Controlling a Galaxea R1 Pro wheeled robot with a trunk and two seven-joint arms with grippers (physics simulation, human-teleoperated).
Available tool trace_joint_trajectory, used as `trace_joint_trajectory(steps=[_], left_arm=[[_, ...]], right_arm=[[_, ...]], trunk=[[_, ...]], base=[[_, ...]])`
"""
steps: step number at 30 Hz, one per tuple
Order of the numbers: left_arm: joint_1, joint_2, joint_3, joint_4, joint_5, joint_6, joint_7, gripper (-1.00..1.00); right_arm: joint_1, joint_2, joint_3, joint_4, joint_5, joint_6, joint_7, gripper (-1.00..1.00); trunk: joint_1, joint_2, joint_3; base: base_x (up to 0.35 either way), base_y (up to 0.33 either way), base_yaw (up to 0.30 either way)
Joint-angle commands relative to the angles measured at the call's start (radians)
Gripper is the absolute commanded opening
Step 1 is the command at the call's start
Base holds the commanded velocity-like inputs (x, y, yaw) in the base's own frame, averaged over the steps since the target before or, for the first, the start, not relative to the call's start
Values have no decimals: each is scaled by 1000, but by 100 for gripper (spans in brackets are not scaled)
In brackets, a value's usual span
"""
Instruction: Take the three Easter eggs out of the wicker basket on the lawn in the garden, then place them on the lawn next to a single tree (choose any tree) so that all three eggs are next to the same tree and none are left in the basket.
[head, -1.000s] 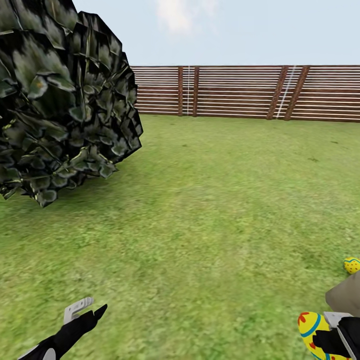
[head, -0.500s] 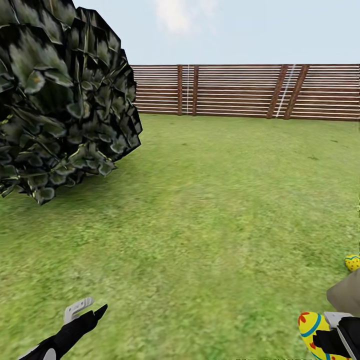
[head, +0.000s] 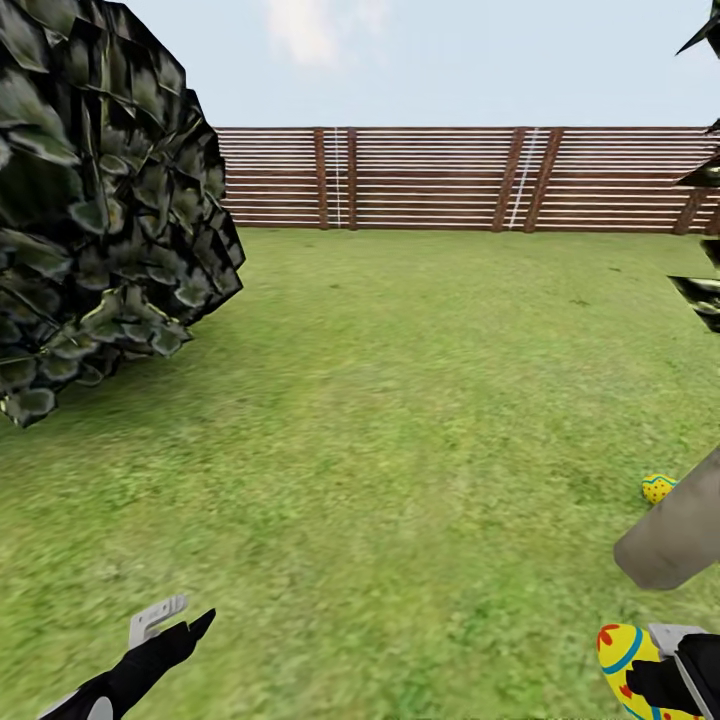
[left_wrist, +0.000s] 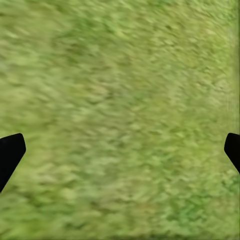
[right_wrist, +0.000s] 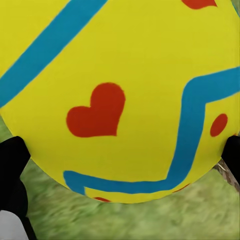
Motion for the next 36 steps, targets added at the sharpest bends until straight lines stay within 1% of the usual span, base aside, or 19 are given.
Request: trace_joint_trajectory(steps=[1, 6, 8, 21, 24, 25, 36], left_arm=[[0, 0, 2, -1, 8, 8, -3, 100], [0, 0, 4, -1, 8, 6, -5, 100], [0, 0, 3, -1, 8, 7, -5, 100], [0, -1, 1, 2, 9, 10, -6, 100], [0, 0, -25, 12, 10, 15, -6, 100], [0, 0, -28, 12, 10, 15, -6, 100], [0, 0, -33, 13, 10, 7, -5, 100]], right_arm=[[-1, 0, -1, -1, 11, 4, 10, -100], [-1, 2, 0, -1, 11, 4, 10, -100], [-1, 2, 0, -1, 11, 4, 10, -100], [-1, 3, 0, 1, 12, 4, 10, -100], [-1, 3, 0, 2, 12, 4, 10, -100], [-1, 3, 0, 1, 12, 4, 10, -100], [-1, 0, -1, -1, 11, 4, 10, -100]], trunk=[[0, -1, -1], [0, -1, -1], [-8, 13, 5], [-8, 13, 5], [-8, 13, 5], [-8, 13, 5], [-8, 13, 5]], base=[[0, 0, -23], [0, 0, -3], [0, 0, 0], [14, 0, 0], [288, 0, 0], [338, 0, 0], [349, 0, 0]])
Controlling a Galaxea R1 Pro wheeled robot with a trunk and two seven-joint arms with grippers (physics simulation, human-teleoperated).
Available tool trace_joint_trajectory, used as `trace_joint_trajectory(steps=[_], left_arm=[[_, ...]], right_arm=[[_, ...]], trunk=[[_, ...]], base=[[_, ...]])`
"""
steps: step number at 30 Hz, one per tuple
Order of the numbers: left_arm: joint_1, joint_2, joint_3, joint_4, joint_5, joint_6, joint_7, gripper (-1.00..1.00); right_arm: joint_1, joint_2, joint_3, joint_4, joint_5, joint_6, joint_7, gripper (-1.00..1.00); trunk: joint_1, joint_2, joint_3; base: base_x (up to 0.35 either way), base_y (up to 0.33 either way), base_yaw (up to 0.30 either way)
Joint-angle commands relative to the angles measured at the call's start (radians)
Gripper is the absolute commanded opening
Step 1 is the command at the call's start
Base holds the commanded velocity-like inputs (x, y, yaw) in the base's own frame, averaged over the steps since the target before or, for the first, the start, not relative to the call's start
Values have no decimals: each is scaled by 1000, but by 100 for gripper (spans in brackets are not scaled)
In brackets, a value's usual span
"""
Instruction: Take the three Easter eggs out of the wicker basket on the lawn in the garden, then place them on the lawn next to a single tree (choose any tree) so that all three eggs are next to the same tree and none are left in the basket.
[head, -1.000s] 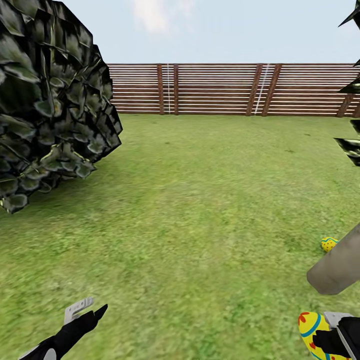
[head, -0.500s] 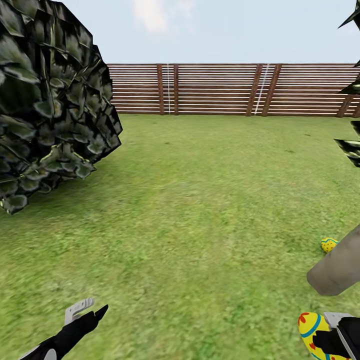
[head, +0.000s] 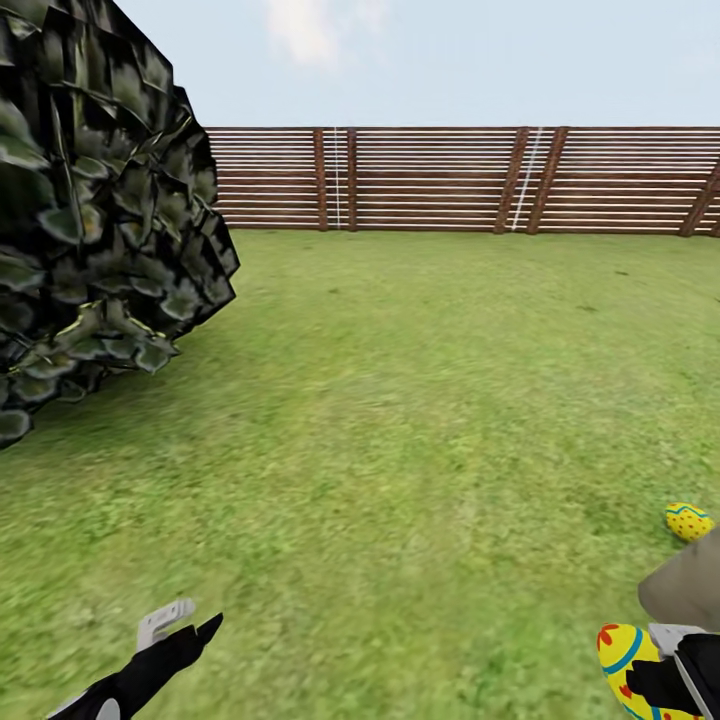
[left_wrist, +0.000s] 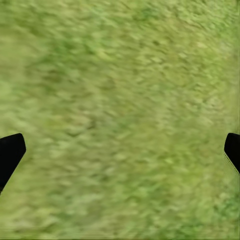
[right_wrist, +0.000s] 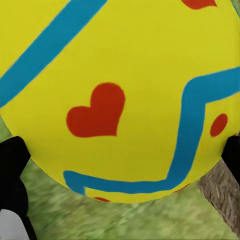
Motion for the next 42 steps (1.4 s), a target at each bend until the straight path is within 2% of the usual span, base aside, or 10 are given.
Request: trace_joint_trajectory(steps=[1, 5, 42], left_arm=[[0, 0, 2, -1, 8, 8, -3, 100], [0, 0, 5, -3, 10, 6, -3, 100], [0, 0, 2, -2, 8, 9, 9, 100]], right_arm=[[-1, 0, -1, -1, 10, 4, 10, -100], [-1, 0, -1, -1, 10, 4, 10, -100], [-1, 0, 1, -1, 7, -7, 12, -100]], trunk=[[1, 0, -1], [1, 0, -1], [142, -259, -117]], base=[[339, 0, 0], [178, 0, 0], [1, 0, 0]])
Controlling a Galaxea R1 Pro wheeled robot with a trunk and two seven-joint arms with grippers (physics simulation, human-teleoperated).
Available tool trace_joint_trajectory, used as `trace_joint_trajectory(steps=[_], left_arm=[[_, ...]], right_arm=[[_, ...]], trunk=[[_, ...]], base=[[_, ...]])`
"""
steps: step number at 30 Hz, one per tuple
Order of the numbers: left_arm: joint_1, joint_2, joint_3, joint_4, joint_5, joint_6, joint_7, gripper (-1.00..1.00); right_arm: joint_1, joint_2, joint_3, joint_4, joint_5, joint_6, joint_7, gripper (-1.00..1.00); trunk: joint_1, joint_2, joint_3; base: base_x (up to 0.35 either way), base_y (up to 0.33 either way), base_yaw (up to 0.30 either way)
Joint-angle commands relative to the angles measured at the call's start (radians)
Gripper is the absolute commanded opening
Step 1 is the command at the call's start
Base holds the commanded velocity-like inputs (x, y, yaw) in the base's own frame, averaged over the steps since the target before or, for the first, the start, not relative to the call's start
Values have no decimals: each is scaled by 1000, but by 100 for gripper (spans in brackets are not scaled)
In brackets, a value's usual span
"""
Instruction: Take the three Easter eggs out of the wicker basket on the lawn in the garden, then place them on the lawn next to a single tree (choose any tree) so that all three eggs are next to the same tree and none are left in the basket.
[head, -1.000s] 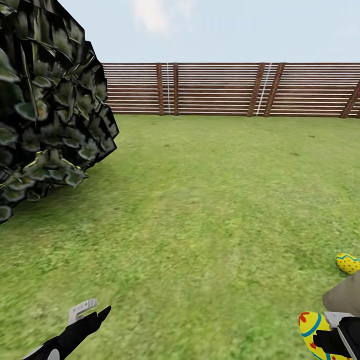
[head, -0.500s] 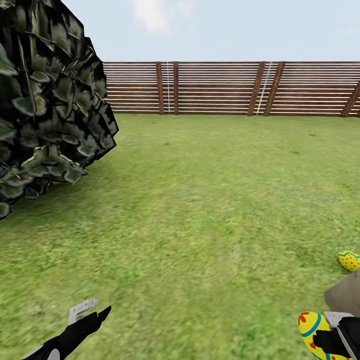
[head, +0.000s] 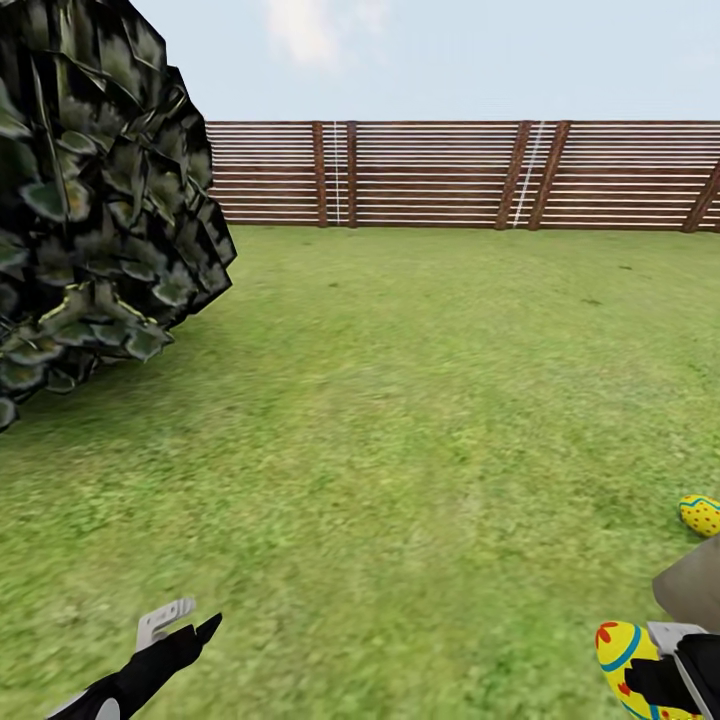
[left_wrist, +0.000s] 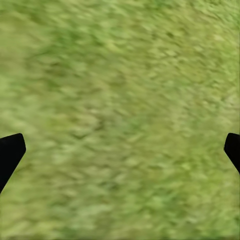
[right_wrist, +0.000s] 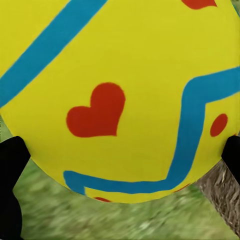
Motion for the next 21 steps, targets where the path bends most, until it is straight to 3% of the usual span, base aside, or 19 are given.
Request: trace_joint_trajectory(steps=[1, 5, 11, 14, 21], left_arm=[[0, 0, 2, -1, 8, 9, -2, 100], [0, 0, 3, 0, 8, 7, -5, 100], [0, 0, 2, 1, 8, 8, -4, 100], [0, 0, 2, -1, 8, 8, -5, 100], [0, 0, 2, -1, 8, 8, -5, 100]], right_arm=[[-1, -1, -1, -1, 10, -3, 11, -100], [-1, 0, -1, 0, 9, -61, 11, -100], [-1, 0, -5, 3, 13, -55, 7, -100], [-1, 0, -33, 2, 16, -53, 7, -100], [-1, 0, -37, 0, 17, -56, 7, -100]], trunk=[[4, -8, -4], [4, -8, -4], [27, -50, -23], [38, -71, -32], [65, -120, -54]], base=[[0, 0, 0], [0, 0, 0], [0, 0, 0], [0, 0, 0], [0, 0, 0]])
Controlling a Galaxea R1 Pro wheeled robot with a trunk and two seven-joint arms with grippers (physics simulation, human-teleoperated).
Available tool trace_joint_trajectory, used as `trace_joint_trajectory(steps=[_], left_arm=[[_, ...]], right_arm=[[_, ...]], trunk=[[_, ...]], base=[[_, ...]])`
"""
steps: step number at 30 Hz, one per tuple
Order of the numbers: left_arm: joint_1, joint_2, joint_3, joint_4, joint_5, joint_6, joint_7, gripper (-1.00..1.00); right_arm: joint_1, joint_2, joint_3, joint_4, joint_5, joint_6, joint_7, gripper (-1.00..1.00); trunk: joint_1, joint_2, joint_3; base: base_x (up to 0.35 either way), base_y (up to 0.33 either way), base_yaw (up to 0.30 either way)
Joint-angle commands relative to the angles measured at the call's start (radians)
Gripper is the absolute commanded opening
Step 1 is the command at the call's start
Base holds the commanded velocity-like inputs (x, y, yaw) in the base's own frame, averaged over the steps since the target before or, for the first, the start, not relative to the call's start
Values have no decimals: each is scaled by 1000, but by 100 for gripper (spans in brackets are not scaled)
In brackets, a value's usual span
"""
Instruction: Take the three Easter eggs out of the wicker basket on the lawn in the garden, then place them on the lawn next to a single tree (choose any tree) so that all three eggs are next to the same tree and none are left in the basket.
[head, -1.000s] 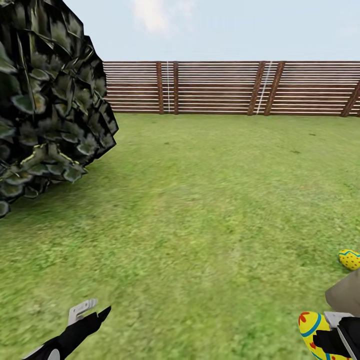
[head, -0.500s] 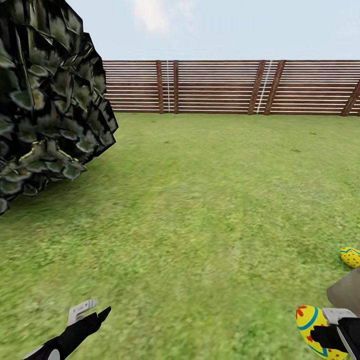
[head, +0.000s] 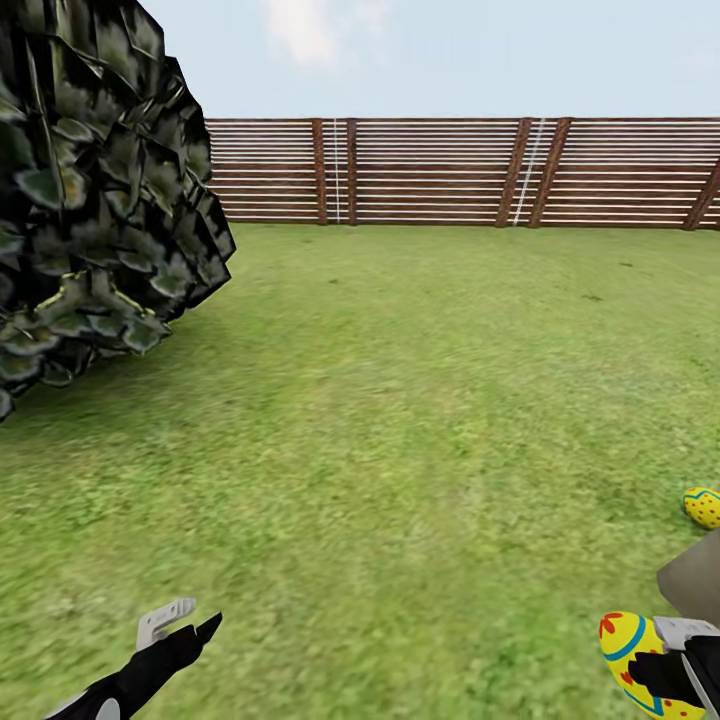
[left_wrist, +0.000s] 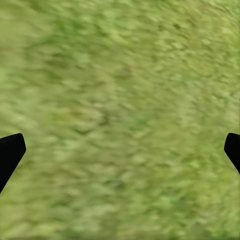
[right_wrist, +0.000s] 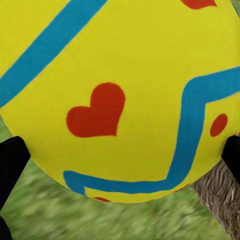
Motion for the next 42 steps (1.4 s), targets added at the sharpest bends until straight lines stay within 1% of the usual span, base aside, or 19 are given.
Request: trace_joint_trajectory(steps=[1, 35, 42], left_arm=[[0, 0, 2, -1, 8, 9, -3, 100], [0, 0, 2, -3, 8, 15, -3, 100], [0, 0, 3, -3, 8, 16, -3, 100]], right_arm=[[-1, 0, -1, -1, 11, 3, 9, -100], [-1, 2, -3, -2, 3, -2, 5, -100], [-1, 3, -2, -2, 3, -2, 5, -100]], trunk=[[4, -8, -4], [134, -246, -111], [139, -251, -137]], base=[[0, 0, 0], [0, 0, 0], [0, 0, 0]])
